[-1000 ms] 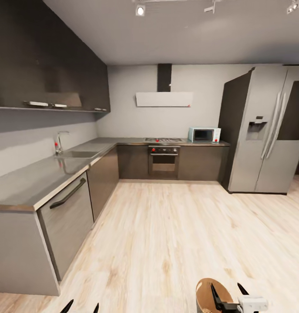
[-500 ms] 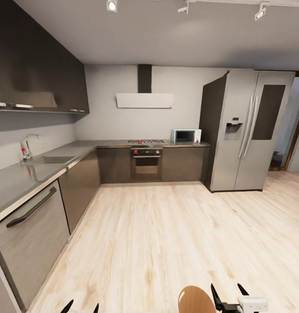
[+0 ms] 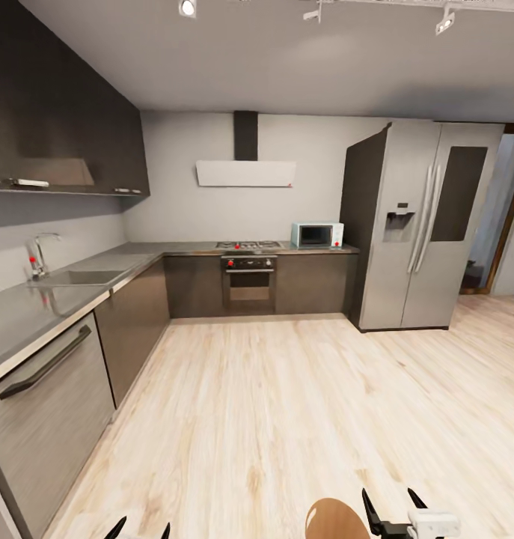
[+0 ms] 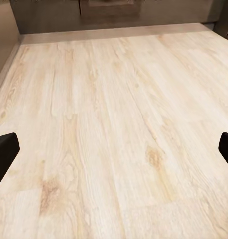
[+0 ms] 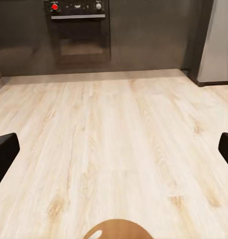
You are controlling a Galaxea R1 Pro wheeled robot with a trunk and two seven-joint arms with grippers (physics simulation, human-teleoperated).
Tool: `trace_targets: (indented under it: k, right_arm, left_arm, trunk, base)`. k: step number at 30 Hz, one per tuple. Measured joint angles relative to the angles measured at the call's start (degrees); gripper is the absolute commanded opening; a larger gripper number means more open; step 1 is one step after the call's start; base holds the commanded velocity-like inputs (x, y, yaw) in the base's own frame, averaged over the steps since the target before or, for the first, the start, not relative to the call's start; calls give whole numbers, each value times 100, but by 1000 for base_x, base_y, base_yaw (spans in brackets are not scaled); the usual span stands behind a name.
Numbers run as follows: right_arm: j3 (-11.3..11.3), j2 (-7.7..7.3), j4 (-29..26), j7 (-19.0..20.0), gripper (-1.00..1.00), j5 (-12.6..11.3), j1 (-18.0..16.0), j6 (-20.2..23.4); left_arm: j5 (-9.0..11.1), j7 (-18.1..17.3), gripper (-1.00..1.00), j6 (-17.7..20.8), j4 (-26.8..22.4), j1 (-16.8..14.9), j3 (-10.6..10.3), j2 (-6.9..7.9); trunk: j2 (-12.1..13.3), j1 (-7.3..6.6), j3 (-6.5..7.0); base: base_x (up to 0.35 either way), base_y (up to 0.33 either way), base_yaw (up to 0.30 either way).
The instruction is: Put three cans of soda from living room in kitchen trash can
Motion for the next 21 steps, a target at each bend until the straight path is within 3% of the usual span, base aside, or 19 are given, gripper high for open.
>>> trace_targets:
  k: [14, 21]
  right_arm:
    - [0, 5, 0, -4, 100, -10, -7, 23]
    - [0, 8, -6, -4, 100, -11, -14, 399]
  left_arm:
    - [12, 1, 100, -9, 1, 0, -13, 2]
    - [10, -2, 100, -11, 1, 0, -16, 6]
  trunk:
    - [0, 0, 95]
    - [0, 0, 142]
  base:
    - [3, 17, -166]
    - [0, 2, -206]
